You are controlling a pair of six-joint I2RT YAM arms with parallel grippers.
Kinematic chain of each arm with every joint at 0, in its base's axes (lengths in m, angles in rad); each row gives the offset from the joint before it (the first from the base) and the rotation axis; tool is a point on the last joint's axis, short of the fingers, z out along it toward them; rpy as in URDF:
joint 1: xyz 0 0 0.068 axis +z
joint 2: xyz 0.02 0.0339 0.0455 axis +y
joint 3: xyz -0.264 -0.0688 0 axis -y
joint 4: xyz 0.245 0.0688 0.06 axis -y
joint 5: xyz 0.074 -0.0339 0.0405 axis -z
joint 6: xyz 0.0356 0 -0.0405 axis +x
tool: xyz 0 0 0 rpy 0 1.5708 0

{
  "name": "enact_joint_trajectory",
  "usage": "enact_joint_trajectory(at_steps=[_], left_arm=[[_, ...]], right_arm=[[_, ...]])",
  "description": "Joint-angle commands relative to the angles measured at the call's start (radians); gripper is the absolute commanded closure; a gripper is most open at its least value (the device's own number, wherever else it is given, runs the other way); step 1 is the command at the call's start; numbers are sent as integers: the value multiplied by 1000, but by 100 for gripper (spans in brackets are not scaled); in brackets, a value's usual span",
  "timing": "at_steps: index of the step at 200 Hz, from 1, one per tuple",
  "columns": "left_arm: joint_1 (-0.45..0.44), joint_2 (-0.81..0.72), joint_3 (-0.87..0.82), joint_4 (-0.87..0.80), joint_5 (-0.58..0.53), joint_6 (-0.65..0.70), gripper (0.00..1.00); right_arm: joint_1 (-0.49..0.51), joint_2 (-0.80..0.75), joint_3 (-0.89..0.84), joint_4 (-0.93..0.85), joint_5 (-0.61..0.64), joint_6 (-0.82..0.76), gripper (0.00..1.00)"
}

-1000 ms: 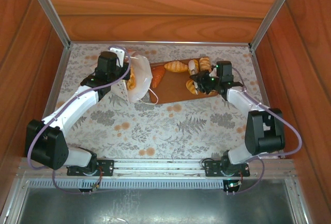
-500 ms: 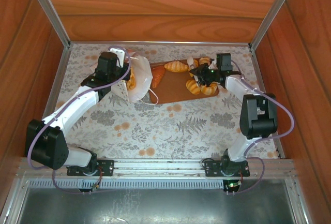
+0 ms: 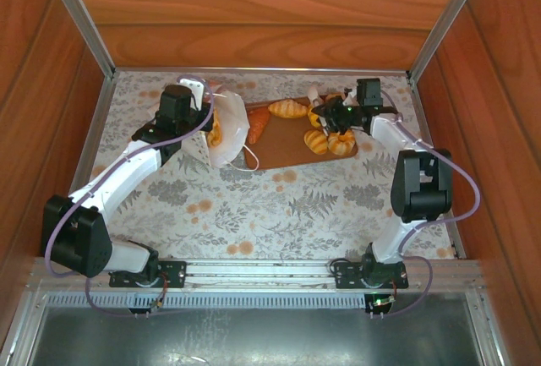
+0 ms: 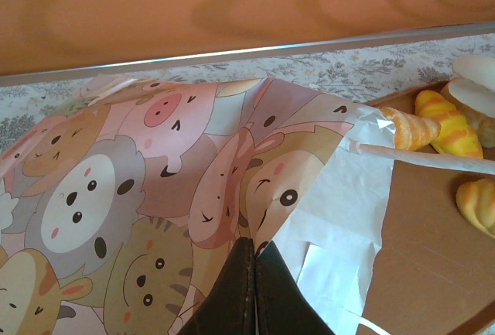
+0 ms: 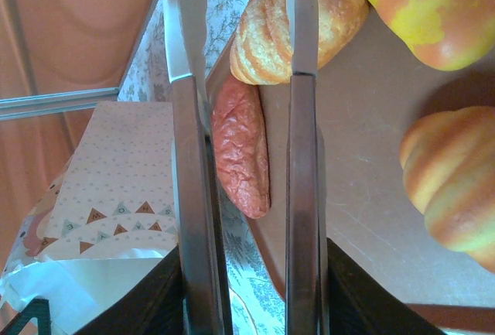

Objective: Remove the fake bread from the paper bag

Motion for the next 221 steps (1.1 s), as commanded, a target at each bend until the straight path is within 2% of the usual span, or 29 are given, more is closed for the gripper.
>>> enact_joint_trajectory(at_steps=[1,53,136,221], left_arm=[[0,-19,-8,1,-6,-8,100],[0,-33,-9,-2,-4,-8,100],[-1,-17,5,0,4,-6,100],[-2,1,0,12,20,-21,100]], right_arm=[[-9,16,33,-49,-31,-46,59],[-8,41,65,-81,-29,-72,59],[-9,170,224,-201,-9,-141,59],[0,113,144,-201,-37,-163,60]])
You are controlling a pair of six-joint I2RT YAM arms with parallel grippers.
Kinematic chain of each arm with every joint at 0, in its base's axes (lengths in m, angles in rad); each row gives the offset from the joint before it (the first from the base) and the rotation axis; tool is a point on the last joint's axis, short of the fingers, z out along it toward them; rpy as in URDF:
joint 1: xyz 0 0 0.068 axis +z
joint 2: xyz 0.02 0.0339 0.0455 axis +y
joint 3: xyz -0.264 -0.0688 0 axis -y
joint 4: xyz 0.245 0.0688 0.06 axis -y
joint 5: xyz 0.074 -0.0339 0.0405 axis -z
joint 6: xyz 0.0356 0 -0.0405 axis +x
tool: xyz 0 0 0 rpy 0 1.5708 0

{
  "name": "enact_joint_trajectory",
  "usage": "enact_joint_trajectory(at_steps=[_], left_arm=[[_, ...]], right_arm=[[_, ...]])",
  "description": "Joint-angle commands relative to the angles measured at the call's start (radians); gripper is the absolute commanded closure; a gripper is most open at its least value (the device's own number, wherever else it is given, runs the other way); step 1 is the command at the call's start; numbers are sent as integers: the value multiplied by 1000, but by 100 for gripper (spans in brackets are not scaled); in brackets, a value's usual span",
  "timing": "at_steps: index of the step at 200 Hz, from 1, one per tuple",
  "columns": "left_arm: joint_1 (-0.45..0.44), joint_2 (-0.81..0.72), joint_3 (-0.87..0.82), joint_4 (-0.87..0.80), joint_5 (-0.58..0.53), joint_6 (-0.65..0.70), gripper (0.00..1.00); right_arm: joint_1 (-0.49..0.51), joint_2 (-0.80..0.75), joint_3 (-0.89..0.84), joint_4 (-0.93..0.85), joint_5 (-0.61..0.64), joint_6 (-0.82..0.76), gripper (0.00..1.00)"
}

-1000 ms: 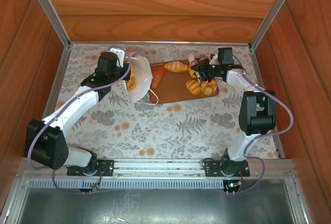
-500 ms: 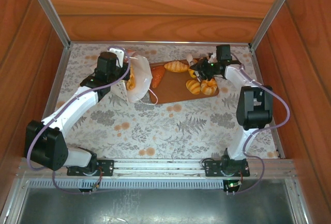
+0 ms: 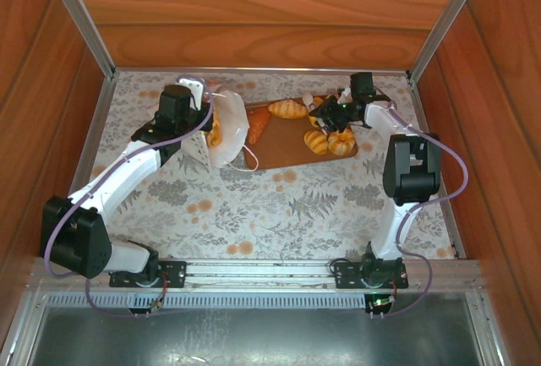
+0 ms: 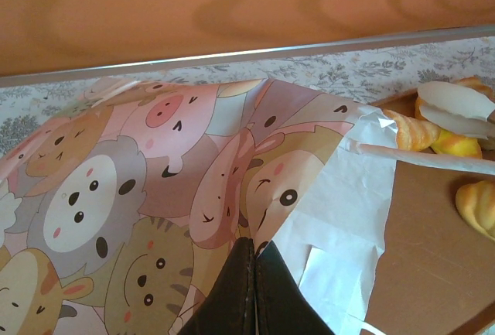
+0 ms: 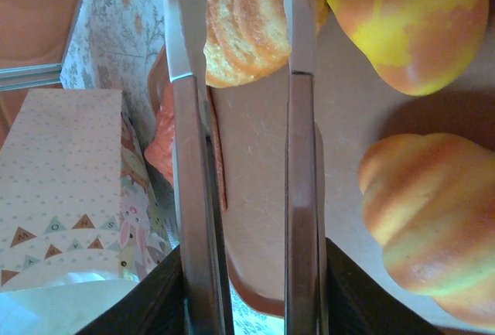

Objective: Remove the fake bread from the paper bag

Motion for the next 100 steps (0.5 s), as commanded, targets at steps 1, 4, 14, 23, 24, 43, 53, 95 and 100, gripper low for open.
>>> enact_joint_trajectory(at_steps=[1,4,14,23,24,43,53,95,100], left_arm=[[-2,6,0,13,18,-18,100],[0,5,0,13,17,-18,100],[0,2,0,11,17,-18,100],[0,2,2,9,18,-16,100],[-1,2,2,9,17,-16,100],[0,-1,6,4,16,-13,100],[0,-1,8,5,16,-11,100],[0,1,9,1,16,-10,100],[0,2,7,3,16,-10,100]], right_arm=[[0,-54,-36,1,-41,-21,60],[0,-56,-40,4,-42,-19,60],[2,-62,-52,10,-47,-17,60],[6,-68,-62,11,-51,-16,60],[6,-69,-63,12,-52,-17,60],[15,-89,-74,12,-48,-18,60],[21,-101,-79,11,-39,-17,60],[21,-136,-50,-35,-5,-47,60],[21,-138,-44,-41,-5,-50,61]])
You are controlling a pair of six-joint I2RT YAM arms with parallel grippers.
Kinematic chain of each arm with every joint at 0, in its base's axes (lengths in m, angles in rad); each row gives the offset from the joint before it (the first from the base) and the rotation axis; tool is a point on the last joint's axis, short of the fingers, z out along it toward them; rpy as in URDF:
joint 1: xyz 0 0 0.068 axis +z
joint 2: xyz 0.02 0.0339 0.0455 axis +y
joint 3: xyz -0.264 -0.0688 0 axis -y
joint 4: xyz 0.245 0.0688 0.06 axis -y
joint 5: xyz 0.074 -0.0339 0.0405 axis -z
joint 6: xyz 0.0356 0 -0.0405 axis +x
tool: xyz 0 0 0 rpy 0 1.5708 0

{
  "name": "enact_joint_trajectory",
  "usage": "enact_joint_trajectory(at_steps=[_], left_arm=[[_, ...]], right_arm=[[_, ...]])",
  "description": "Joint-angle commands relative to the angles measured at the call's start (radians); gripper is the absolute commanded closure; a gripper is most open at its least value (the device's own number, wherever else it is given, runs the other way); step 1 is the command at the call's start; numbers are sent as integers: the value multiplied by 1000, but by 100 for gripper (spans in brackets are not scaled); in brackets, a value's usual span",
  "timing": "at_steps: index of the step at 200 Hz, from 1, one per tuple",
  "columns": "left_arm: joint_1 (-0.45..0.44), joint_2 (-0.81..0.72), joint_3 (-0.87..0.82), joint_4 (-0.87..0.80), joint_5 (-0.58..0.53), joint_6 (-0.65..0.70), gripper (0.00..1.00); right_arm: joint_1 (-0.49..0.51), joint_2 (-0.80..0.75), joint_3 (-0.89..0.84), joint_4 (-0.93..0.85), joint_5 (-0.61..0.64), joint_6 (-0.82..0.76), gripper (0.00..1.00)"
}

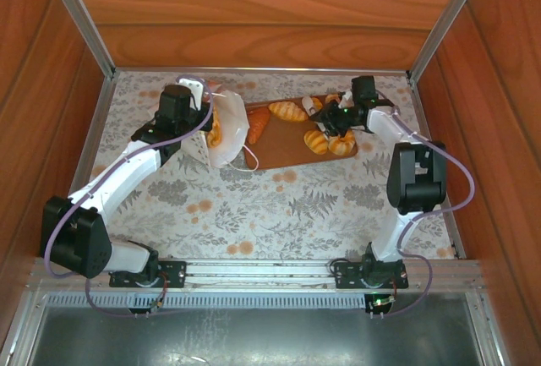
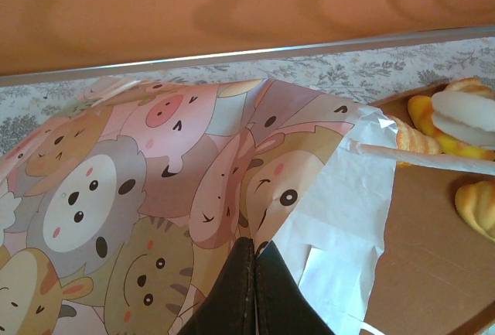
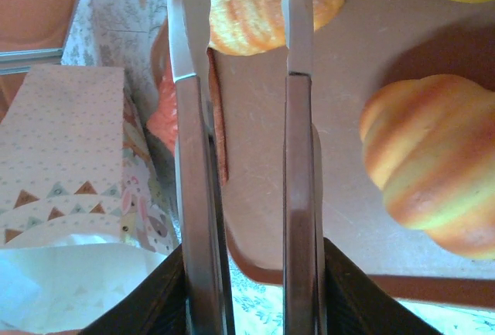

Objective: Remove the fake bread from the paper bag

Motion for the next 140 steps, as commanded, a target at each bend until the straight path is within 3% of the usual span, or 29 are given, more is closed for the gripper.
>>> enact_joint_trajectory(at_steps=[1,58,140], left_arm=[[0,2,6,4,15,-7,100],[0,1,5,7,19,-10,100],[-3,4,7,9,27,-18,100]], right_arm=[[7,-40,34,-30,-4,-42,61],[38,-132,-50,-1,-27,-30,68],[114,-189,-202,70,-16,4,70]])
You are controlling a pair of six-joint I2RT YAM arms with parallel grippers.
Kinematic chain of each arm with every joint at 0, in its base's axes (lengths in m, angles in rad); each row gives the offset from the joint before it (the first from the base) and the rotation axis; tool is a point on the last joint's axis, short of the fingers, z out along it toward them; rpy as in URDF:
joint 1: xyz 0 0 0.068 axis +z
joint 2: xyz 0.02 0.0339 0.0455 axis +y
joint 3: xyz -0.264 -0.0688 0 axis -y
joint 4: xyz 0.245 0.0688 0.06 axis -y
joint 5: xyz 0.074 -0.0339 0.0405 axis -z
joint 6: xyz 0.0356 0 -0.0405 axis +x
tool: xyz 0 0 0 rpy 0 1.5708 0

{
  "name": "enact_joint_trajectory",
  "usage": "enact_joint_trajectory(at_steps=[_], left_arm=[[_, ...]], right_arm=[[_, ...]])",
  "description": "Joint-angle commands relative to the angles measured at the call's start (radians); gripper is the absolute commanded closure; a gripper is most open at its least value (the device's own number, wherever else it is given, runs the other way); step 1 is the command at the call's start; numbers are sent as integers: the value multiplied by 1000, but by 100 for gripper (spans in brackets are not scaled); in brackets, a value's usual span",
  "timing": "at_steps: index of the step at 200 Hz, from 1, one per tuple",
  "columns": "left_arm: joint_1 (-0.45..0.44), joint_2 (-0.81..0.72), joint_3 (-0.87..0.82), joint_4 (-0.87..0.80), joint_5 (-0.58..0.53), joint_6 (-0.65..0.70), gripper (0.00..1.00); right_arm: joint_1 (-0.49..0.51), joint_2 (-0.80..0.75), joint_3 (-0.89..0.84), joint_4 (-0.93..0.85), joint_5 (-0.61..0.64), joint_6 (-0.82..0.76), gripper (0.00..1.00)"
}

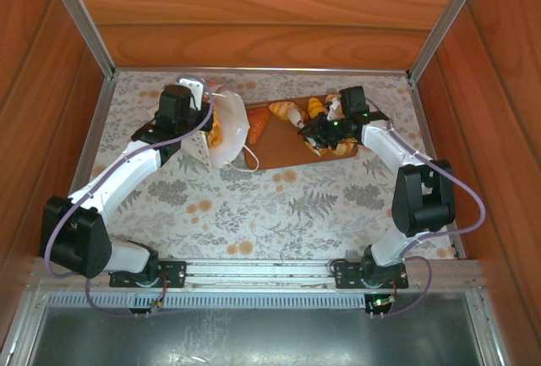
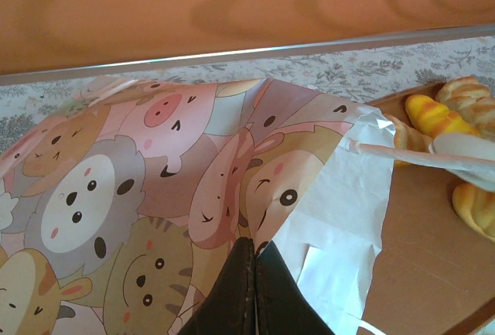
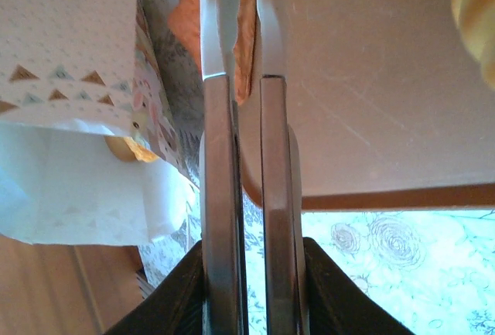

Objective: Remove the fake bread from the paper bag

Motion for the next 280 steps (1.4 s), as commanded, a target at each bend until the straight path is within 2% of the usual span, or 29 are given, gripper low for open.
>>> enact_joint_trajectory(at_steps=[1,92,191,236,280], left_arm=[[-2,4,7,9,20,-17,100],[-3,2,10,2,15,-17,100],[-2,9,16,2,20,-16,100],[-2,-5,4,-11,20,12,100],[-2,-2,12,-22,37,36,100]], right_arm=[[2,-9,-25,52,-16,13,70],[0,166,77,33,-4,-4,71],[-12,179,122,5,29,-19,71],[-11,116,58,42,-44,-14,72],[18,-70,-61,105,-126,16,71]])
